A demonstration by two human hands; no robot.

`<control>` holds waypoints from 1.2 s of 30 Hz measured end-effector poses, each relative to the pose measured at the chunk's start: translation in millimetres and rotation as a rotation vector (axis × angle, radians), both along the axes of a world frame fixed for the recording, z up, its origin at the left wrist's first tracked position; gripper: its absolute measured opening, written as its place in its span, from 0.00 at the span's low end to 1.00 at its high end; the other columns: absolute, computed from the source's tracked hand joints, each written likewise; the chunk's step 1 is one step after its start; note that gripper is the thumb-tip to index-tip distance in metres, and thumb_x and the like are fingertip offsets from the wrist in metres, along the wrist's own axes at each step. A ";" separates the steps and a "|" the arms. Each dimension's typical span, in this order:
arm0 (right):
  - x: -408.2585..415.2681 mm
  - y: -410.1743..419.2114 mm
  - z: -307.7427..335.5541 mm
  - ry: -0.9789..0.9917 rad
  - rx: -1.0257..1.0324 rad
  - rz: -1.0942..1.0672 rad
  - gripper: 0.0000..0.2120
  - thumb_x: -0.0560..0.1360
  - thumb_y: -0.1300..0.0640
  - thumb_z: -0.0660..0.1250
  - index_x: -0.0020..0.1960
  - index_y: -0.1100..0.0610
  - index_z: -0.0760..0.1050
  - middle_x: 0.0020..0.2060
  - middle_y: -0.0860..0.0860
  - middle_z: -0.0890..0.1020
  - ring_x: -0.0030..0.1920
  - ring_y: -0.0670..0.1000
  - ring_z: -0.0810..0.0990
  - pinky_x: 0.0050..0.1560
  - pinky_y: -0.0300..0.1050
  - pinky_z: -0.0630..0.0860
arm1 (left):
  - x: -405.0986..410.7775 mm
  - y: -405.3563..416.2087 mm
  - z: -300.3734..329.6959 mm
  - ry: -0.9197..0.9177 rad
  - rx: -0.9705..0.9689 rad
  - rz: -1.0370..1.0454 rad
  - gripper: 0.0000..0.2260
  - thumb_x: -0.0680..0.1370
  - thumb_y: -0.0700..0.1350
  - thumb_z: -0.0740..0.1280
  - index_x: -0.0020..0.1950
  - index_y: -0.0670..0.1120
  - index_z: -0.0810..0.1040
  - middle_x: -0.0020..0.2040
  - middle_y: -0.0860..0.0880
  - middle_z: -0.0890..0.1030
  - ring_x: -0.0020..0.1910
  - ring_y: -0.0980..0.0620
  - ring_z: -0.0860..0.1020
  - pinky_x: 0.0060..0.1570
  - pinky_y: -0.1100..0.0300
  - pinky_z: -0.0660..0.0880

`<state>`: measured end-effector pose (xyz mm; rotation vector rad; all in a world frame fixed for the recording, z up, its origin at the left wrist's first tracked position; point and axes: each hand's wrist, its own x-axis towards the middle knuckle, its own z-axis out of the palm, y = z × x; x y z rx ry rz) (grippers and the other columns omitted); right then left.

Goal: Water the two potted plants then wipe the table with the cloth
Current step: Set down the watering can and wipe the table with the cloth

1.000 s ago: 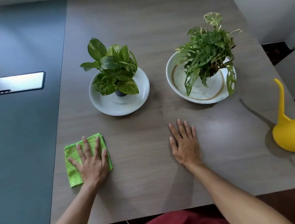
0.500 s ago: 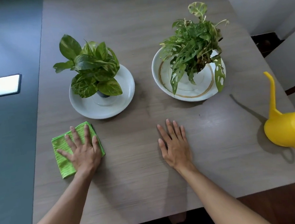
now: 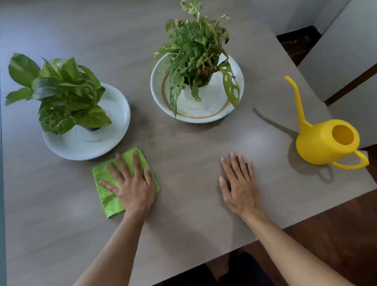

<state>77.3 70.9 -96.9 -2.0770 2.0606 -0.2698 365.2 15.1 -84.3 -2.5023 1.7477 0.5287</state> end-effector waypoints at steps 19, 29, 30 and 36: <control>-98.2 13.7 1.8 -0.030 -0.058 -0.129 0.26 0.82 0.47 0.51 0.78 0.53 0.60 0.79 0.55 0.59 0.80 0.54 0.52 0.77 0.61 0.53 | -215.1 -40.1 1.7 0.034 -0.054 -0.201 0.27 0.83 0.61 0.41 0.81 0.59 0.37 0.81 0.44 0.32 0.80 0.37 0.36 0.70 0.25 0.36; -99.3 10.7 1.8 -0.049 -0.042 -0.129 0.25 0.83 0.49 0.49 0.78 0.53 0.61 0.78 0.54 0.60 0.79 0.55 0.53 0.77 0.62 0.54 | -247.9 -39.8 6.4 0.101 -0.036 -0.292 0.28 0.83 0.61 0.41 0.82 0.57 0.39 0.81 0.43 0.33 0.80 0.39 0.36 0.71 0.27 0.35; -97.3 9.2 2.4 -0.065 -0.044 -0.151 0.25 0.83 0.49 0.49 0.77 0.54 0.63 0.78 0.55 0.61 0.79 0.55 0.54 0.76 0.63 0.55 | -242.4 -38.7 8.8 0.139 -0.052 -0.313 0.28 0.82 0.62 0.40 0.82 0.56 0.42 0.82 0.43 0.34 0.81 0.41 0.36 0.72 0.29 0.34; -53.8 -30.6 21.2 -0.123 -0.124 -0.184 0.25 0.81 0.48 0.56 0.72 0.61 0.69 0.73 0.60 0.70 0.76 0.62 0.62 0.75 0.63 0.57 | -175.1 -21.1 8.9 0.232 -0.297 -0.233 0.29 0.83 0.59 0.46 0.80 0.46 0.62 0.83 0.43 0.52 0.82 0.46 0.47 0.78 0.39 0.37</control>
